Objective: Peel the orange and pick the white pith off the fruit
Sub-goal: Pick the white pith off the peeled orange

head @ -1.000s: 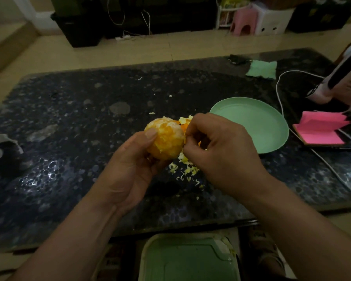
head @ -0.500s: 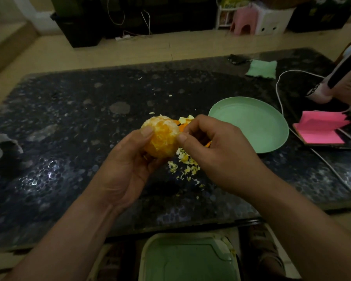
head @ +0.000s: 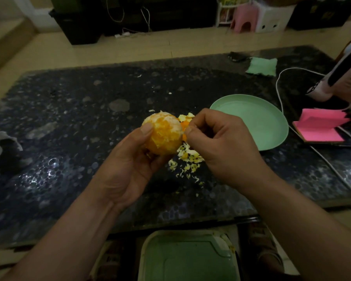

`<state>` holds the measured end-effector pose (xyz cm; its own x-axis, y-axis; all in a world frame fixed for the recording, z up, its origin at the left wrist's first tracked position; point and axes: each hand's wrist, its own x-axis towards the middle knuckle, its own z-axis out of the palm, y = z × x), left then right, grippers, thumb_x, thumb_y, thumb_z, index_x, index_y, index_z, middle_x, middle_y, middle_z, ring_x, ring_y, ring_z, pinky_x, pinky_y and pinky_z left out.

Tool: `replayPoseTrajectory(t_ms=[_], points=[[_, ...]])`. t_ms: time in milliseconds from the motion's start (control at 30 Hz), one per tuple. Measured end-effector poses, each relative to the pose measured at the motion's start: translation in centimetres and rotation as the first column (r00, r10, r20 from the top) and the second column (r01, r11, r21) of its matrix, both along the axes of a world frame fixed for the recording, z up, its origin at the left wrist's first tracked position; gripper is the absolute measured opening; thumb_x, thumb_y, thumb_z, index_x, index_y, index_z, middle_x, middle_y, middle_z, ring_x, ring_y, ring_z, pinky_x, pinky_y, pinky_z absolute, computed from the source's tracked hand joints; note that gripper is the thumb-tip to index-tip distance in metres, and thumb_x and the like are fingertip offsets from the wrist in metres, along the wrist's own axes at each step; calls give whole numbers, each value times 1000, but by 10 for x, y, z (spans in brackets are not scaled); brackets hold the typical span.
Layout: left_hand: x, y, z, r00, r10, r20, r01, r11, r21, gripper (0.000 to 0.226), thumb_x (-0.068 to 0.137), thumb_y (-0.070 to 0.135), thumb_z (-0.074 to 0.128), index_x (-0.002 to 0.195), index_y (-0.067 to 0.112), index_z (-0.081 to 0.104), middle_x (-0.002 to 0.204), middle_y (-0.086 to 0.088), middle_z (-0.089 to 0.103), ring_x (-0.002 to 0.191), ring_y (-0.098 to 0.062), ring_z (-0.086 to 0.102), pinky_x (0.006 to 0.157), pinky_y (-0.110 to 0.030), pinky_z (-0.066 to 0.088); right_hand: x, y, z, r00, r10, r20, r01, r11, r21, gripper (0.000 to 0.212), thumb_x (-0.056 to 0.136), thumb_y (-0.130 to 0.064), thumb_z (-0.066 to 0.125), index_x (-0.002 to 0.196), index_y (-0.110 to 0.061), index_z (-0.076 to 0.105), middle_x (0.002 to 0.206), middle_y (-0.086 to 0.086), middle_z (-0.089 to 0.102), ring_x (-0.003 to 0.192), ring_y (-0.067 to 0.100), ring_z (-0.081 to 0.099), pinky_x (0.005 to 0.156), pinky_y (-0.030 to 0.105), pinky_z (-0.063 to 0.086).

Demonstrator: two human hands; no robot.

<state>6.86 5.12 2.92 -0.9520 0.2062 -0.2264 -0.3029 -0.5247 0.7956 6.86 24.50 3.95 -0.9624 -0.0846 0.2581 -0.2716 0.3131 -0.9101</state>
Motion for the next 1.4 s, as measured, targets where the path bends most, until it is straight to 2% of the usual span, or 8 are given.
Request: replayPoseTrajectory(t_ms=[233, 400, 567, 800, 967, 1200, 1300, 1400], points=[[-3, -8, 1, 997, -22, -71, 25, 999, 29, 59, 61, 49, 97, 115, 29, 83, 133, -7, 73, 115, -21, 73, 89, -35, 62, -6, 7, -3, 997, -76, 32, 76, 997, 20, 19, 99, -19, 68, 81, -13, 70, 71, 5, 66, 61, 12, 56, 58, 32, 49], [-3, -9, 0, 999, 21, -34, -21, 1000, -2, 36, 85, 42, 81, 116, 25, 83, 134, -9, 72, 117, -23, 71, 90, -34, 62, -3, 4, 5, 996, 1, 93, -5, 999, 39, 17, 104, -31, 64, 95, -23, 76, 86, 2, 75, 78, 20, 69, 69, 41, 58], [-5, -10, -5, 997, 72, -10, -72, 994, -84, 53, 91, 36, 67, 137, 9, 66, 140, -16, 68, 121, -27, 68, 89, -32, 62, -1, 3, 4, 995, 48, 86, -55, 995, 79, 6, 98, -31, 73, 97, -26, 76, 76, -9, 71, 66, 2, 62, 61, 18, 48], [-6, -9, -12, 992, 73, -103, -90, 981, -171, 69, 81, 35, 80, 137, 0, 61, 133, -17, 71, 115, -26, 71, 99, -40, 59, -4, 3, 0, 999, -4, 51, -5, 984, 177, 10, 99, -28, 72, 92, -24, 77, 68, -25, 65, 65, -2, 61, 59, 8, 42], [-7, -6, -15, 988, 68, -138, -94, 977, -192, 43, 79, 34, 80, 115, 13, 71, 122, -12, 76, 108, -23, 73, 92, -37, 63, -4, 0, -3, 998, -57, 1, 55, 975, 213, 15, 97, -24, 72, 82, -22, 72, 68, -10, 66, 62, 4, 60, 57, 12, 41], [-3, -4, -10, 997, 40, -65, -45, 997, -64, 67, 74, 38, 90, 131, 8, 70, 135, -16, 70, 112, -23, 72, 85, -31, 61, -4, 1, -4, 998, -46, 46, 43, 997, 60, 15, 94, -17, 73, 79, -17, 71, 64, -8, 64, 57, 1, 53, 55, 17, 42], [-3, -3, -6, 999, 34, -38, -35, 999, -29, 37, 88, 38, 75, 119, 18, 80, 133, -13, 72, 112, -22, 72, 83, -30, 62, -5, 1, -3, 997, -39, 62, 39, 999, -1, 14, 94, -16, 74, 80, -15, 72, 69, 1, 67, 60, 3, 54, 58, 29, 48], [-1, -4, -4, 999, 15, -41, -15, 1000, 0, 34, 93, 39, 62, 118, 25, 81, 133, -10, 73, 114, -24, 72, 85, -31, 62, -7, 3, -4, 996, -51, 72, 53, 998, -30, 15, 95, -16, 73, 81, -14, 73, 71, 3, 68, 62, 6, 56, 62, 33, 52]])
